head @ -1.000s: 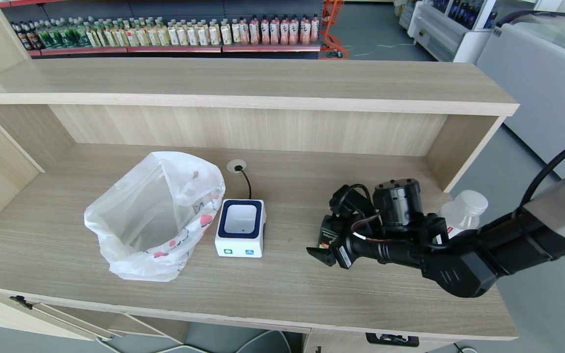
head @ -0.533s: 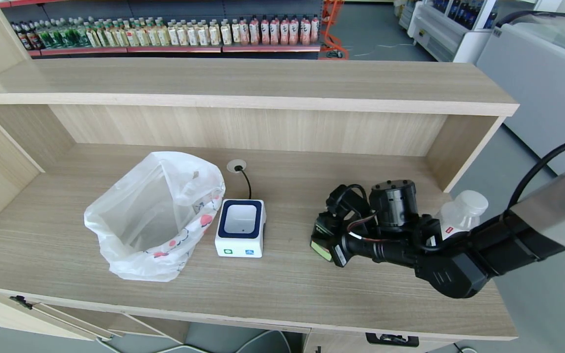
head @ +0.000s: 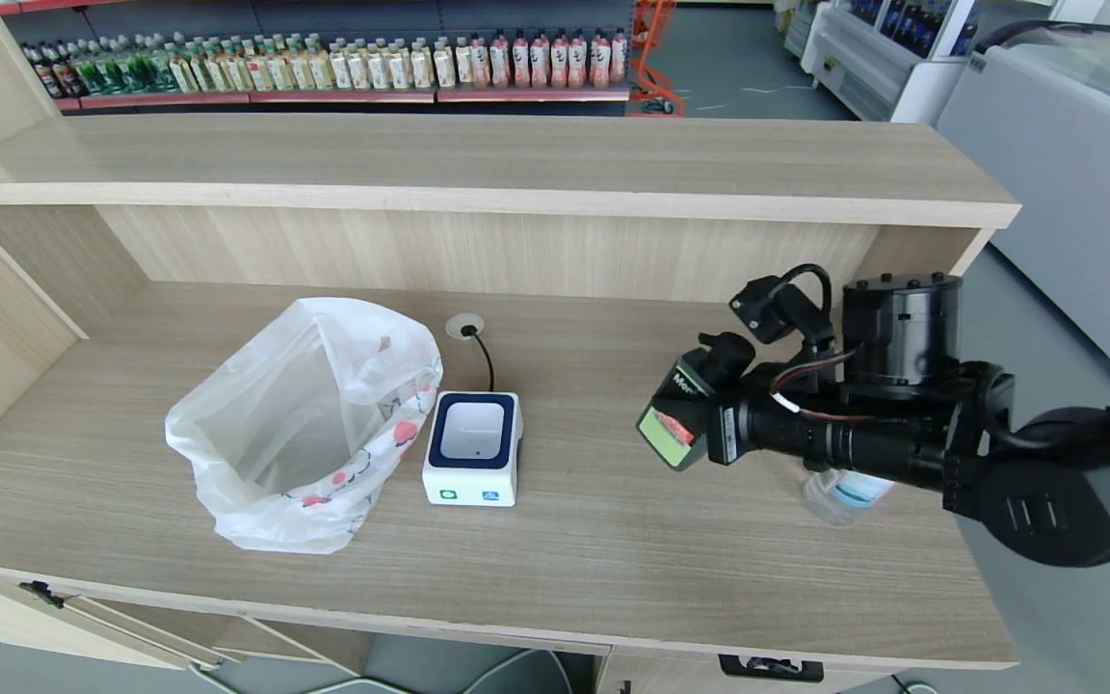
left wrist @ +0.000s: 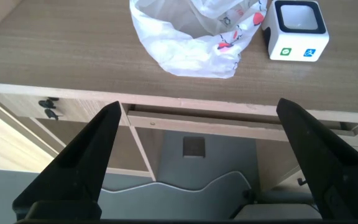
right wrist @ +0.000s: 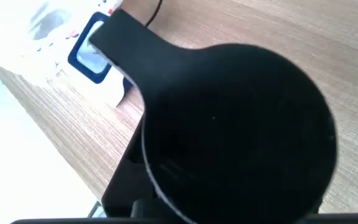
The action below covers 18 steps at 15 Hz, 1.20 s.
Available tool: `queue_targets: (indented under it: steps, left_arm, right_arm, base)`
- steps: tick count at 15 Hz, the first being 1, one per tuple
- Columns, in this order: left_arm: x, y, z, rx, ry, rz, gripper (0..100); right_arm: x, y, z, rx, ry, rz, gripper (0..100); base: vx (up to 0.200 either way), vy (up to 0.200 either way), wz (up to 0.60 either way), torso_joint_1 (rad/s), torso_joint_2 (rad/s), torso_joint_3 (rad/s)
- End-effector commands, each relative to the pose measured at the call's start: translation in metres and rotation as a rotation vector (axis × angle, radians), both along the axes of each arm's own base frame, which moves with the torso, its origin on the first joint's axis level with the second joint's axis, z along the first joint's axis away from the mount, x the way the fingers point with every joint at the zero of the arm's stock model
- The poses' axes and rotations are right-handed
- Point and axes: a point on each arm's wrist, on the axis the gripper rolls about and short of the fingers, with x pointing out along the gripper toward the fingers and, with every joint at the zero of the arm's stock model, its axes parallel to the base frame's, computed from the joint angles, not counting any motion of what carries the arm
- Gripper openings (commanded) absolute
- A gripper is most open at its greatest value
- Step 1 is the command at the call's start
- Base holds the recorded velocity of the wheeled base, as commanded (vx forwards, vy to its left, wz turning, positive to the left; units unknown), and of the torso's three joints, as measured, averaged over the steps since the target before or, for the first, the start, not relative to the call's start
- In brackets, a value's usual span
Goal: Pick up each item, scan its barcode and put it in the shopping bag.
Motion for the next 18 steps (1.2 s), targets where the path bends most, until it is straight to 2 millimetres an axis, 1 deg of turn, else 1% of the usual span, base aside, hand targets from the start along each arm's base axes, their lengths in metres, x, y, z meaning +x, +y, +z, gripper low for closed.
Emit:
queue_targets:
  steps: [1, 2, 3, 4, 5, 6, 7, 8, 9, 10, 11, 12, 13, 14, 15, 16, 18]
  left_arm:
    - [0.000, 0.000, 0.000, 0.000, 0.001, 0.000, 100]
    - [0.000, 0.000, 0.000, 0.000, -0.001, 0.000, 100]
    - [0.000, 0.000, 0.000, 0.000, -0.001, 0.000, 100]
    - [0.000, 0.000, 0.000, 0.000, 0.001, 0.000, 100]
    - [0.000, 0.000, 0.000, 0.000, 0.001, 0.000, 100]
    - [0.000, 0.000, 0.000, 0.000, 0.001, 0.000, 100]
    - [0.000, 0.000, 0.000, 0.000, 0.001, 0.000, 100]
    - [0.000, 0.000, 0.000, 0.000, 0.001, 0.000, 100]
    - [0.000, 0.000, 0.000, 0.000, 0.001, 0.000, 100]
    - [0.000, 0.000, 0.000, 0.000, 0.001, 0.000, 100]
    - [0.000, 0.000, 0.000, 0.000, -0.001, 0.000, 100]
    - [0.000, 0.000, 0.000, 0.000, 0.001, 0.000, 100]
    - [0.000, 0.000, 0.000, 0.000, -0.001, 0.000, 100]
    - [0.000, 0.000, 0.000, 0.000, -0.001, 0.000, 100]
    - [0.000, 0.000, 0.000, 0.000, 0.001, 0.000, 100]
    - [0.000, 0.000, 0.000, 0.000, 0.001, 0.000, 100]
    - [0.000, 0.000, 0.000, 0.000, 0.001, 0.000, 100]
  right_arm:
    - [-0.016, -0.026, 0.042, 0.104, -0.080, -0.052, 0]
    - [-0.020, -0.033, 0.057, 0.153, -0.097, -0.054, 0]
    - [-0.028, -0.042, 0.066, 0.177, -0.114, -0.050, 0]
    - [-0.043, -0.058, 0.076, 0.183, -0.143, -0.047, 0]
    - [-0.059, -0.070, 0.088, 0.194, -0.189, -0.030, 0]
    - [-0.071, -0.078, 0.097, 0.194, -0.237, -0.022, 0]
    - [-0.085, -0.086, 0.108, 0.161, -0.325, -0.019, 0]
    - [-0.093, -0.090, 0.108, 0.077, -0.410, -0.016, 0]
    - [-0.097, -0.098, 0.105, -0.043, -0.502, -0.033, 0]
    - [-0.101, -0.107, 0.102, -0.234, -0.639, -0.050, 0]
    - [-0.102, -0.111, 0.102, -0.380, -0.761, -0.059, 0]
    - [-0.109, -0.112, 0.107, -0.514, -0.956, -0.051, 0]
    - [-0.113, -0.109, 0.110, -0.580, -1.091, 0.012, 0]
    - [-0.116, -0.106, 0.112, -0.692, -1.282, 0.128, 0]
    - [-0.117, -0.107, 0.114, -0.834, -1.491, 0.206, 0]
    - [-0.119, -0.106, 0.118, -0.914, -1.663, 0.252, 0]
    - [-0.119, -0.099, 0.113, -1.016, -1.943, 0.365, 0]
  base:
    - [0.000, 0.000, 0.00, 0.000, 0.00, 0.000]
    - [0.000, 0.000, 0.00, 0.000, 0.00, 0.000]
    - [0.000, 0.000, 0.00, 0.000, 0.00, 0.000]
    - [0.000, 0.000, 0.00, 0.000, 0.00, 0.000]
    - [0.000, 0.000, 0.00, 0.000, 0.00, 0.000]
    - [0.000, 0.000, 0.00, 0.000, 0.00, 0.000]
    - [0.000, 0.000, 0.00, 0.000, 0.00, 0.000]
    - [0.000, 0.000, 0.00, 0.000, 0.00, 0.000]
    - [0.000, 0.000, 0.00, 0.000, 0.00, 0.000]
    - [0.000, 0.000, 0.00, 0.000, 0.00, 0.000]
    - [0.000, 0.000, 0.00, 0.000, 0.00, 0.000]
    - [0.000, 0.000, 0.00, 0.000, 0.00, 0.000]
    - [0.000, 0.000, 0.00, 0.000, 0.00, 0.000]
    - [0.000, 0.000, 0.00, 0.000, 0.00, 0.000]
    - [0.000, 0.000, 0.00, 0.000, 0.00, 0.000]
    - [0.000, 0.000, 0.00, 0.000, 0.00, 0.000]
    - [0.000, 0.000, 0.00, 0.000, 0.00, 0.000]
